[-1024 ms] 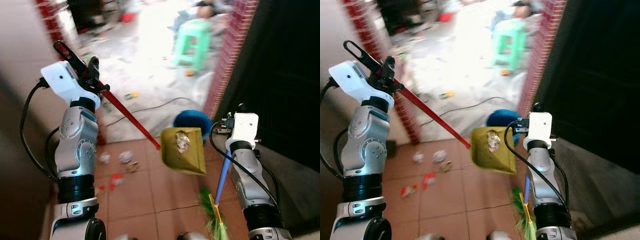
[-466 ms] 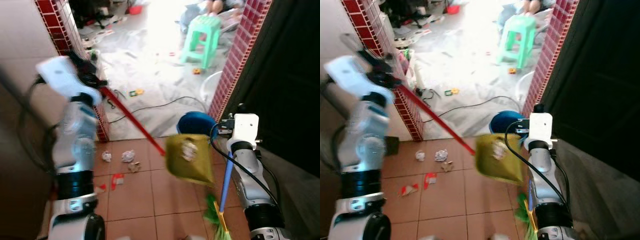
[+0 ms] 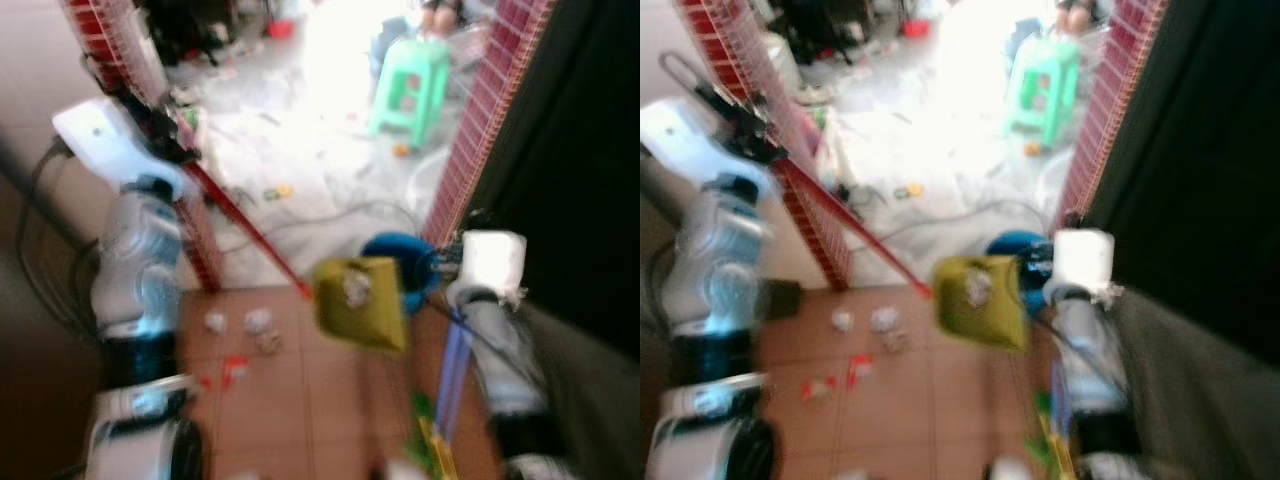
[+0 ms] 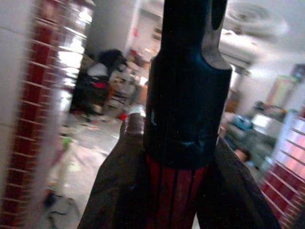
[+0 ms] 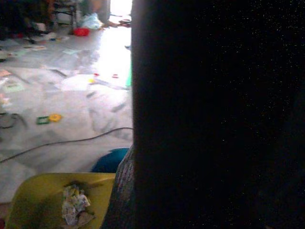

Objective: Sweep floor

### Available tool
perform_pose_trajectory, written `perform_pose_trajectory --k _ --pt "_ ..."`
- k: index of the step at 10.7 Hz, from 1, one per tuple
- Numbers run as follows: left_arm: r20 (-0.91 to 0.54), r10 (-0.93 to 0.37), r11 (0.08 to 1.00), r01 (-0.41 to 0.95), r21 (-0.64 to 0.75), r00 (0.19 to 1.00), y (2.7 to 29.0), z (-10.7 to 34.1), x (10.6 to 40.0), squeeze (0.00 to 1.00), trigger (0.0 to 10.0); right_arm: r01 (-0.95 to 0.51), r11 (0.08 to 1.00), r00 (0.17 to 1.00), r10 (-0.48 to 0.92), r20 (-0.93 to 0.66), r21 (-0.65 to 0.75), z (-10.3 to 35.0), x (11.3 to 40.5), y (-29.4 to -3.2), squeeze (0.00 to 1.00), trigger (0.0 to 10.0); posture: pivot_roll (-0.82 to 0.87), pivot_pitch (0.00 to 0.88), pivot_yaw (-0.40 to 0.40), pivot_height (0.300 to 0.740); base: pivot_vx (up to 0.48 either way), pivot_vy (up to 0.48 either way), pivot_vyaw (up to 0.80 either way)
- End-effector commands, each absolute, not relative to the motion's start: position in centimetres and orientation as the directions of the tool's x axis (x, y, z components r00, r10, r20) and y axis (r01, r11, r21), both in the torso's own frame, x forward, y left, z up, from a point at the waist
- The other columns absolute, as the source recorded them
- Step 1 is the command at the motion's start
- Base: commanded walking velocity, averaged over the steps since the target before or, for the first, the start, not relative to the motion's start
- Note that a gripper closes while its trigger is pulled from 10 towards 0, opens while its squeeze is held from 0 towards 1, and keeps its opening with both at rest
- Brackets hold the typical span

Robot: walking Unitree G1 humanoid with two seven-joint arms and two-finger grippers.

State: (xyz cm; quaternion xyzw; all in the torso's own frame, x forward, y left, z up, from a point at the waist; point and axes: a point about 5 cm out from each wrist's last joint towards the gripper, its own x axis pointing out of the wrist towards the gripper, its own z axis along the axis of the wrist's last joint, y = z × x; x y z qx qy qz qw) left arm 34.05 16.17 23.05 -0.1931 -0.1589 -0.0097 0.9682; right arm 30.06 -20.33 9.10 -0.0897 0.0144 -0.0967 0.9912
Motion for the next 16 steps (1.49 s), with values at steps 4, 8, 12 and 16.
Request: perform_pose_trajectory --k 4,8,12,16 --pt "0.402 0.069 0.915 0.103 -0.389 0.913 16.8 25.1 33.8 0.0 10.0 0.164 0.972 0.986 -0.159 0.041 -0.17 10.2 30.7 -19.2 0.0 10.0 -0.1 0.0 0.047 0.74 0.421 0.0 0.0" --pt "0.412 0.071 0.919 0.102 -0.382 0.908 17.1 25.4 33.9 0.0 10.0 0.159 0.971 0.987 -0.154 0.038 -0.177 10.1 30.7 -19.3 0.0 10.0 -0.1 0.0 0.045 0.74 0.416 0.0 0.0" --pt "0.424 0.081 0.924 0.092 -0.372 0.902 17.5 25.7 34.0 0.0 10.0 0.154 0.972 0.988 -0.15 0.035 -0.178 10.1 30.7 -19.3 0.0 10.0 -0.1 0.0 0.043 0.74 0.383 0.0 0.0" --pt "0.442 0.093 0.932 0.078 -0.354 0.892 17.9 26.2 34.0 0.0 10.0 0.156 0.971 0.988 -0.154 0.029 -0.182 9.9 30.5 -19.5 0.0 10.0 -0.1 0.0 0.04 0.74 0.382 0.0 0.0"
